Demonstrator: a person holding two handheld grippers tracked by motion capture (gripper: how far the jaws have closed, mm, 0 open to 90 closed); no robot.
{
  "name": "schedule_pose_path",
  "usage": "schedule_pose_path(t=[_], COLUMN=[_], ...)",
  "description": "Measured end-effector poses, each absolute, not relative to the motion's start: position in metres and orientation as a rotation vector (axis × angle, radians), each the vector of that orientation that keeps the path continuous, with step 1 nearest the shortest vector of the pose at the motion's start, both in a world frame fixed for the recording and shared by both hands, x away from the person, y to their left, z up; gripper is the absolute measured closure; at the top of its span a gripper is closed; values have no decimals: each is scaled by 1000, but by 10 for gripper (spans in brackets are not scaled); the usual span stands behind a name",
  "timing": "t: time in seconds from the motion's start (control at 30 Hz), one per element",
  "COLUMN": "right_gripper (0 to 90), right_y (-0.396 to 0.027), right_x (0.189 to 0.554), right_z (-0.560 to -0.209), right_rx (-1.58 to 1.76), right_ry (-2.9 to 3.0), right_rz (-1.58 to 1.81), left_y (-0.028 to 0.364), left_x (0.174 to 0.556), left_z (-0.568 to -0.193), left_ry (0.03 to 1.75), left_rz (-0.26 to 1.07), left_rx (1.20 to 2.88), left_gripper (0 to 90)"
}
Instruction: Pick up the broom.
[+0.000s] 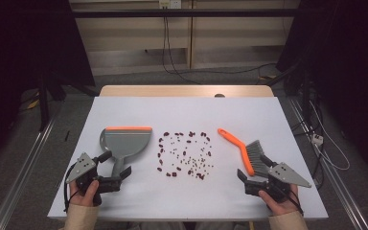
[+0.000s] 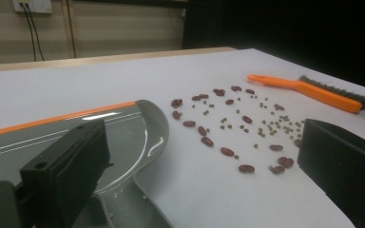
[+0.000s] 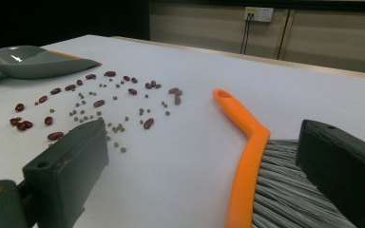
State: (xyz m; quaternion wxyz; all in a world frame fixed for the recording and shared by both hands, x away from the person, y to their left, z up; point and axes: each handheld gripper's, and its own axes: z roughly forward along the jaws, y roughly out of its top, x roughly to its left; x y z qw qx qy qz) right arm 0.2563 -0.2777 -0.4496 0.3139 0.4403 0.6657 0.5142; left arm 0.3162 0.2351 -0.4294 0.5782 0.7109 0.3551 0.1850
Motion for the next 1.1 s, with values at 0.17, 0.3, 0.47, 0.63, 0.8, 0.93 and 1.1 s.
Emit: schedule_pose_path(t=[0.17, 0.3, 0.47, 0.63, 0.8, 0.93, 1.1], right_gripper=[32, 31, 31, 40, 78, 144, 210], right_y=[-278, -278, -278, -278, -280, -281, -282], right_x=[256, 258, 262, 270, 281, 295, 314], right_z=[-449, -448, -444, -434, -426, -421, -413], right_rx=[1161, 1161, 1168, 1224, 1285, 1305, 1332], right_ry=[1756, 1762, 1763, 1766, 1809, 1847, 1892], right_rz=[1356, 1348, 1323, 1269, 1231, 1214, 1222], left_y=[235, 235, 236, 237, 236, 236, 237], left_x=[316, 317, 318, 319, 319, 319, 317], left_z=[-429, -430, -430, -430, -431, -429, -429], left_ry=[826, 831, 833, 834, 832, 832, 836], left_rz=[433, 428, 426, 426, 423, 428, 432], left_rx=[1666, 1662, 1659, 1654, 1660, 1661, 1654], left_gripper=[31, 31, 31, 31, 31, 31, 31])
